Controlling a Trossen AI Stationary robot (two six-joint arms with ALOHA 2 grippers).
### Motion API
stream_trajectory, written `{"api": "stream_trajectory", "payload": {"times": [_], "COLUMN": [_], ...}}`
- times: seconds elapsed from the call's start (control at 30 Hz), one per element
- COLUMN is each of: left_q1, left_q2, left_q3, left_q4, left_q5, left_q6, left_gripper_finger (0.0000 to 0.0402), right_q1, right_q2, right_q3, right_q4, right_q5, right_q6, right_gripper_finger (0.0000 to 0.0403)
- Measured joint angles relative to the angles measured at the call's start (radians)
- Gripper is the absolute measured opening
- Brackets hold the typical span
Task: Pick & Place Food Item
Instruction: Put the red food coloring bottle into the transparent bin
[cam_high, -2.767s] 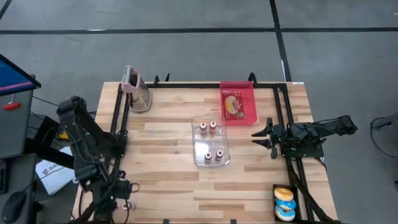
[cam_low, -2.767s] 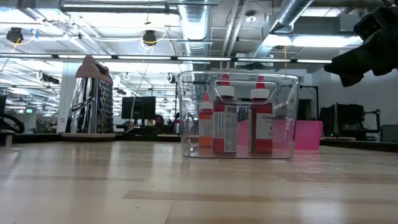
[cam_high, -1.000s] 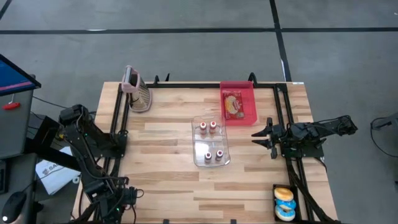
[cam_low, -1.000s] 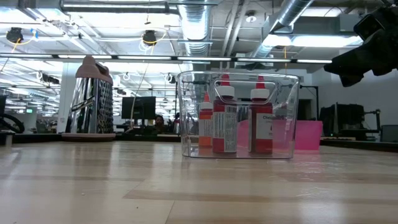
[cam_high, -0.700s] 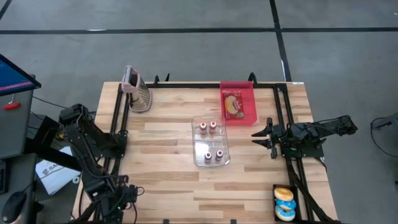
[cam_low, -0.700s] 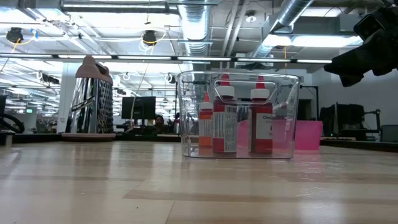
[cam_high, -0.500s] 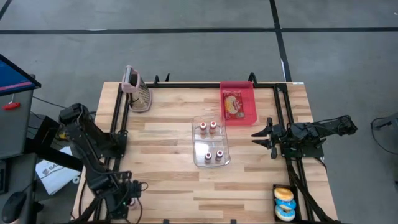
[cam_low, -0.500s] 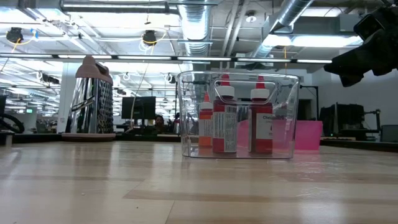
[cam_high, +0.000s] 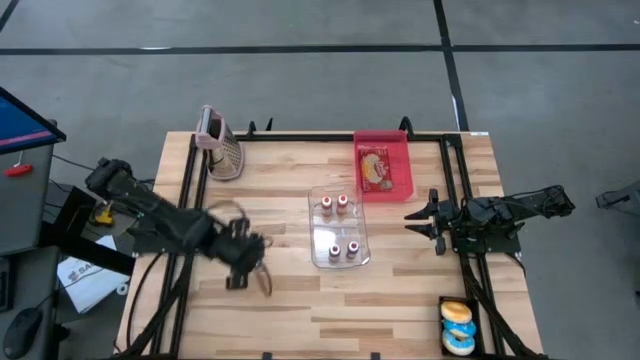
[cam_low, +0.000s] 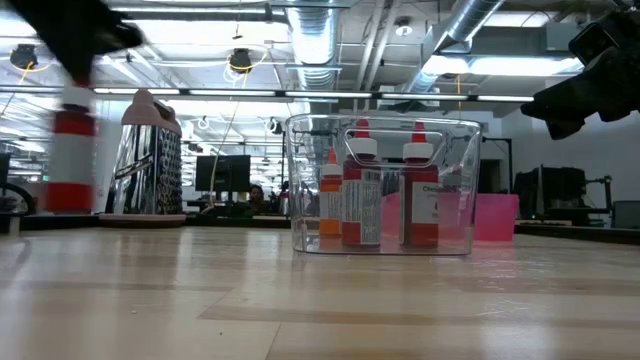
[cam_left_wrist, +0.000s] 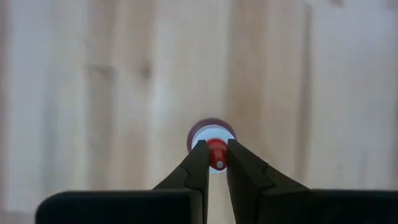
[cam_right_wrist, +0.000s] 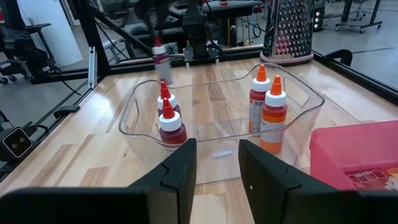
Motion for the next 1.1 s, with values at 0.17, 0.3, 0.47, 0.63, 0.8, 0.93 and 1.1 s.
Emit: {"api": "stream_trajectory", "payload": {"times": [0.17, 0.3, 0.47, 0.63, 0.8, 0.93, 1.1], "left_q1": [0.237, 0.393, 0.542, 0.620, 0.622, 0.605, 0.569], "left_q2": [-0.053, -0.077, -0.038, 0.069, 0.206, 0.295, 0.361], "left_q3": [0.000, 0.039, 0.157, 0.310, 0.454, 0.537, 0.586], "left_q4": [0.044, 0.063, 0.076, 0.074, 0.071, 0.064, 0.049], "left_q5": [0.014, 0.019, 0.057, 0.106, 0.155, 0.182, 0.214], "left_q6": [0.216, 0.391, 0.597, 0.726, 0.809, 0.829, 0.834], "left_gripper_finger": [0.0026, 0.0025, 0.0025, 0.0025, 0.0024, 0.0023, 0.0021], "right_q1": [0.000, 0.000, 0.000, 0.000, 0.000, 0.000, 0.000], "right_q2": [0.000, 0.000, 0.000, 0.000, 0.000, 0.000, 0.000], "right_q3": [0.000, 0.000, 0.000, 0.000, 0.000, 0.000, 0.000], "right_q4": [0.000, 0.000, 0.000, 0.000, 0.000, 0.000, 0.000], "right_q5": [0.000, 0.000, 0.000, 0.000, 0.000, 0.000, 0.000], "right_q6": [0.000, 0.000, 0.000, 0.000, 0.000, 0.000, 0.000], "right_gripper_finger": [0.0113, 0.0113, 0.0113, 0.0113, 0.0113, 0.0113, 0.0113]}}
